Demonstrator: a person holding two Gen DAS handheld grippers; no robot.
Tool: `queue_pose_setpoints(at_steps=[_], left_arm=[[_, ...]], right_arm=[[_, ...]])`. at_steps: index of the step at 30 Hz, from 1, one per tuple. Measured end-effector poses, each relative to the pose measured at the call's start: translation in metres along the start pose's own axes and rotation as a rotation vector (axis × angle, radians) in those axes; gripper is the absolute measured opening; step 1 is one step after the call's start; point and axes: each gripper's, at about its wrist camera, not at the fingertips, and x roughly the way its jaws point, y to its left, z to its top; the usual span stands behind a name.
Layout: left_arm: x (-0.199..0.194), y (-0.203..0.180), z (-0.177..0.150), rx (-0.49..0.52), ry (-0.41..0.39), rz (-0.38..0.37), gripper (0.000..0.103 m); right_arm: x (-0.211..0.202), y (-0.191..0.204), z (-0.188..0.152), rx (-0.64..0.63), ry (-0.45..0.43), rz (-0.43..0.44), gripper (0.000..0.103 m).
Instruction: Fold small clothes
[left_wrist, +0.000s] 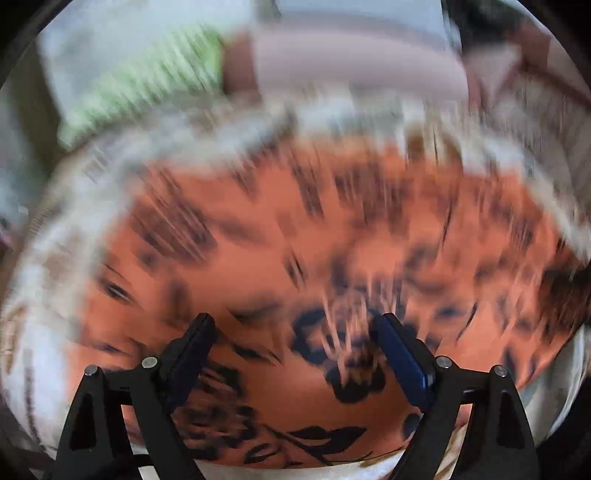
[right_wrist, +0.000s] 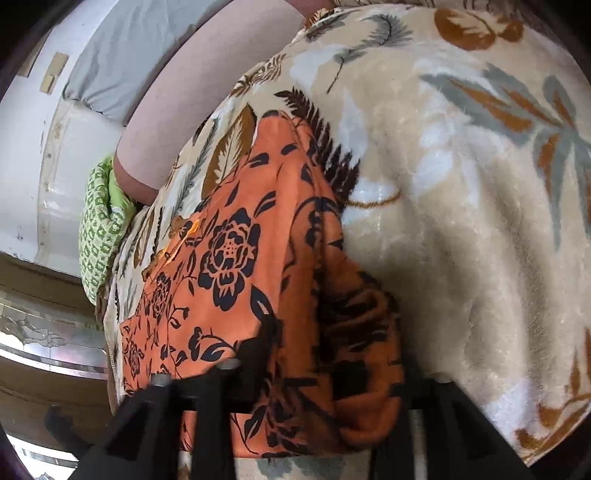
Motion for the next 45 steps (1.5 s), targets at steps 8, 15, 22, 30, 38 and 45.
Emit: queue_pose_setpoints(at_steps=[8, 15, 22, 30, 38, 45], left_arm=[[0.000, 0.000, -0.002, -0.001, -0.059, 0.005, 0.094], [-0.080, 0.059, -0.009, -0.209, -0.287, -0.096, 0.090], [-0.152, 0.174, -0.052, -0.445, -0.444, -0.001, 0.090], [-0.154, 0.263, -0.112, -0.676, -0.385, 0.067, 0.090], [-0.152, 0.284, -0.128, -0.695, -0.387, 0.048, 0.090], [-0.155, 0.281, -0.129, -0.678, -0.394, 0.044, 0.090]], right_arm=[[-0.022, 0.043, -0.002, -0.144, -0.048, -0.017, 0.014], [-0.058, 0.151, -0.025, -0.405, -0.126, 0.076, 0.013], [-0.038, 0.259, -0.077, -0.594, -0.065, 0.175, 0.013], [0.132, 0.292, -0.167, -0.680, 0.329, 0.044, 0.013], [0.094, 0.331, -0.161, -0.715, 0.215, 0.111, 0.013], [0.112, 0.353, -0.203, -0.813, 0.232, 0.106, 0.013]])
